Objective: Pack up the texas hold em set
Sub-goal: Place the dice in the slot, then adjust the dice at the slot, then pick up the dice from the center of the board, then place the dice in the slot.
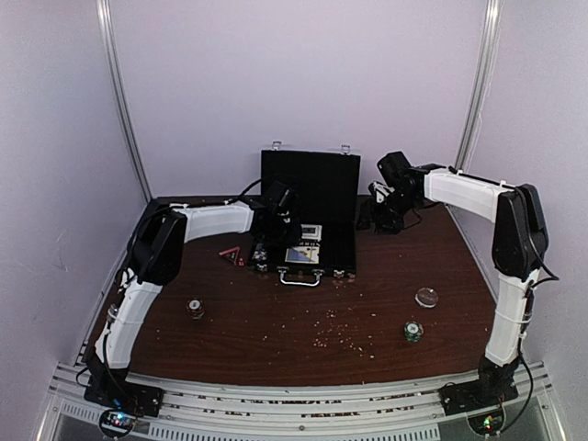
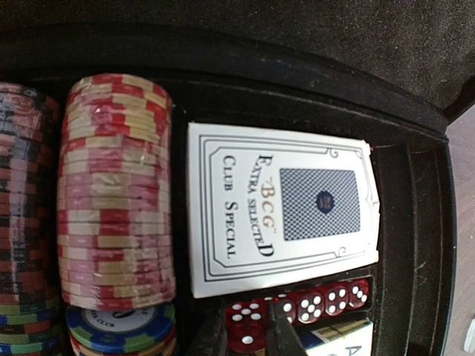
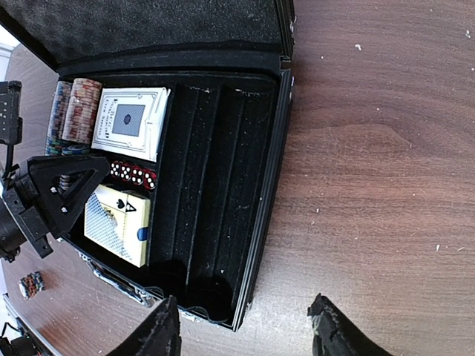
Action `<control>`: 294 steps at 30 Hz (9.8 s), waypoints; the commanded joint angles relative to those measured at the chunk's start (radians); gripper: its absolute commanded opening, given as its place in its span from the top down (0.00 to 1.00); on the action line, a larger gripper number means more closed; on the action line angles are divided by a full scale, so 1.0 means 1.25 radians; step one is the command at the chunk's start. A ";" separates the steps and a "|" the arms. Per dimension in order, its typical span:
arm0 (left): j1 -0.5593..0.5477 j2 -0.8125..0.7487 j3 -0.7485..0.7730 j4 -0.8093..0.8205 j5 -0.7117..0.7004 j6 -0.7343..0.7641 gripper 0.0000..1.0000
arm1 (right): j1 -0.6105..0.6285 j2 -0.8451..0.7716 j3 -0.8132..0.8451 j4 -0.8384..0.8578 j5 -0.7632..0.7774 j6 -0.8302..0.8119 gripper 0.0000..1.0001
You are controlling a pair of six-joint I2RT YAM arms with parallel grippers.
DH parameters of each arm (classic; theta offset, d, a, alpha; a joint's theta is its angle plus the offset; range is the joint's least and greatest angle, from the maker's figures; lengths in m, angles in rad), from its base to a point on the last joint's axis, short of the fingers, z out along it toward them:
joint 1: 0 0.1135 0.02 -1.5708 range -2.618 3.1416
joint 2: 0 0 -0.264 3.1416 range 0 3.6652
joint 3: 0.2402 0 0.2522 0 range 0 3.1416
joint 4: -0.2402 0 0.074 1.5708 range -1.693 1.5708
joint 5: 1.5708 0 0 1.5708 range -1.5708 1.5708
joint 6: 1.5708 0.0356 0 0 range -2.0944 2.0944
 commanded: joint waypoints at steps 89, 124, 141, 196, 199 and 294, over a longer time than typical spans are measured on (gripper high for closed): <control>-0.003 -0.289 -0.188 0.042 -0.200 0.120 0.31 | -0.006 0.013 0.019 -0.013 0.005 -0.021 0.37; 0.121 -0.278 -0.333 -0.135 -0.058 0.150 0.66 | -0.014 -0.054 -0.014 0.015 0.093 -0.003 0.37; 0.120 -0.277 -0.366 -0.149 -0.039 0.141 0.73 | -0.018 -0.043 -0.015 0.014 0.070 -0.002 0.37; 0.120 -0.237 -0.329 -0.150 -0.072 0.144 0.90 | -0.017 -0.039 -0.019 0.013 0.051 -0.003 0.37; 0.121 -0.266 -0.335 -0.149 -0.086 0.129 0.93 | -0.017 -0.047 -0.021 0.018 0.058 -0.003 0.37; 0.016 -0.012 0.025 -0.141 -0.091 0.058 0.65 | -0.018 -0.062 -0.043 0.047 0.054 -0.008 0.33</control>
